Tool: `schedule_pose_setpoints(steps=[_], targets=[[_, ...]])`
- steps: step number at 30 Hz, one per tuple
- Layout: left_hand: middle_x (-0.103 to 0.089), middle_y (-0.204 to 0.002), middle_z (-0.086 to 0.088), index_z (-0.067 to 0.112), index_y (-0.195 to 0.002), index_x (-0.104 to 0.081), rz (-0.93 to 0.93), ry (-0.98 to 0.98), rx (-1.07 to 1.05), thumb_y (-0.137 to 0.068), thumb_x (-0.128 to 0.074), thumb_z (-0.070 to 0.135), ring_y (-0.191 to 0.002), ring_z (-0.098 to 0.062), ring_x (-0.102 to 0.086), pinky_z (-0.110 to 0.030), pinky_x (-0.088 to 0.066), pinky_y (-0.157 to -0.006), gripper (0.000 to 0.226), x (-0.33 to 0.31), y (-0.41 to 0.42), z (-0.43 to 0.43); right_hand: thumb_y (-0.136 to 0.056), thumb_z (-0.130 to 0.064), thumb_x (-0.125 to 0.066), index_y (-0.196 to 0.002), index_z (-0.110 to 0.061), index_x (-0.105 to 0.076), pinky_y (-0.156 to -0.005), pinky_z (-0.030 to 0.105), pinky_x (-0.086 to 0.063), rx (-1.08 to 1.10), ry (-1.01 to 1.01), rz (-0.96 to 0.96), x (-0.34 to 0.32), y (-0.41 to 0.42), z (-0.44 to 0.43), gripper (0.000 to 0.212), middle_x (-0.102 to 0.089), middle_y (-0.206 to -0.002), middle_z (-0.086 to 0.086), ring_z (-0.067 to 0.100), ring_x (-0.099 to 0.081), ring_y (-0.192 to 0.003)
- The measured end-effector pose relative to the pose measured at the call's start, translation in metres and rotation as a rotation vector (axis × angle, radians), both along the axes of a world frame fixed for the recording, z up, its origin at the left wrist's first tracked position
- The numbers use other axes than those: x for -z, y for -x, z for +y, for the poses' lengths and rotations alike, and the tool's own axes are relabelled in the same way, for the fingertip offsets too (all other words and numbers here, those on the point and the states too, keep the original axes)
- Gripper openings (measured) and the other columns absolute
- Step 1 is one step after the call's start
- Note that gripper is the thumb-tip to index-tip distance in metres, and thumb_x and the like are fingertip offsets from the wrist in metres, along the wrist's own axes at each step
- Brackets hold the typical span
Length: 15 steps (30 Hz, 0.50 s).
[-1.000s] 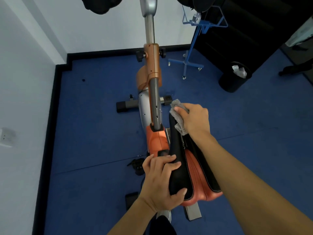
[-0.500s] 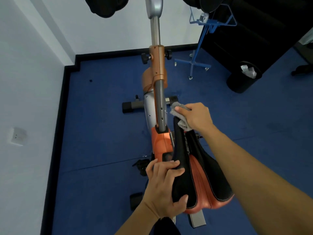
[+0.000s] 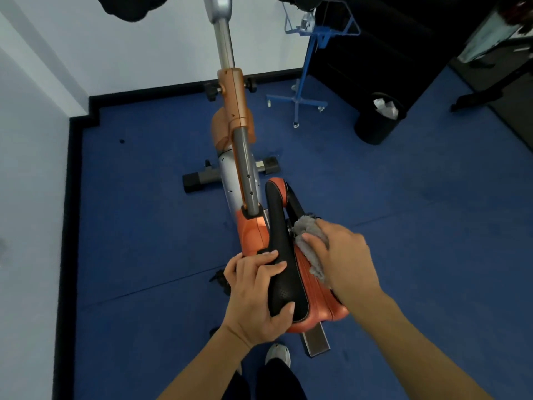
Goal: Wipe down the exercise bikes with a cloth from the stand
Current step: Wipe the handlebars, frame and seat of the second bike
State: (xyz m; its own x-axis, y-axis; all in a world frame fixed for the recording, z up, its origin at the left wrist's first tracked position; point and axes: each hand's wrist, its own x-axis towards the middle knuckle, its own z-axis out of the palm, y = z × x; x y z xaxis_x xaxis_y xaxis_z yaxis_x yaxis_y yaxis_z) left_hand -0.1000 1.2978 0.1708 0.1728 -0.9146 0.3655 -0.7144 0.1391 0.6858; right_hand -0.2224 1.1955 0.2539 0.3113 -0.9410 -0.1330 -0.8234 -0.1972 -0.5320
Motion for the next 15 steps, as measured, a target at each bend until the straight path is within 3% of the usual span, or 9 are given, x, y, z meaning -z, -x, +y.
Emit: schedule_pose_setpoints(steps=[2,7,12,15], targets=[[-0.044,-0.119,0.002,0.018,-0.107,-0.048,0.002,0.014,0.002,-0.078,-0.042,0.051,-0.107,-0.015,-0.045,-0.035,-0.015,-0.107,0.045,0.002,0.0,0.0,-0.096,-0.036,-0.042,-0.102,-0.007,-0.059,-0.07,0.032,-0.041,-0.026,0.034,0.199,0.008,-0.01,-0.006,0.034,-0.065,-0.098,0.011,0.027,-0.06,-0.091],[-0.044,-0.118,0.001,0.018,-0.106,-0.048,-0.001,0.012,0.011,-0.072,-0.045,0.047,-0.104,-0.016,-0.044,-0.036,-0.02,-0.102,0.046,0.0,0.0,-0.003,-0.099,-0.037,-0.032,-0.11,-0.004,-0.049,-0.073,0.032,-0.041,-0.041,0.136,0.34,0.023,-0.049,-0.028,0.039,-0.063,-0.109,0.013,0.028,-0.06,-0.099],[-0.045,-0.12,0.001,0.018,-0.108,-0.048,-0.03,-0.004,0.016,-0.07,-0.046,0.045,-0.105,-0.016,-0.045,-0.035,-0.02,-0.102,0.047,0.0,-0.002,0.001,-0.095,-0.037,-0.045,-0.1,-0.001,-0.058,-0.073,0.039,-0.043,-0.018,-0.073,0.077,0.01,-0.03,-0.039,0.039,-0.064,-0.094,0.017,0.034,-0.058,-0.091],[-0.045,-0.119,0.001,0.018,-0.108,-0.048,-0.018,0.006,0.009,-0.071,-0.045,0.045,-0.104,-0.016,-0.045,-0.036,-0.022,-0.1,0.046,0.0,-0.001,-0.001,-0.095,-0.036,-0.044,-0.085,-0.004,-0.055,-0.061,0.032,-0.037,0.029,-0.032,0.046,0.004,-0.013,-0.024,0.035,-0.061,-0.081,0.012,0.028,-0.057,-0.079]])
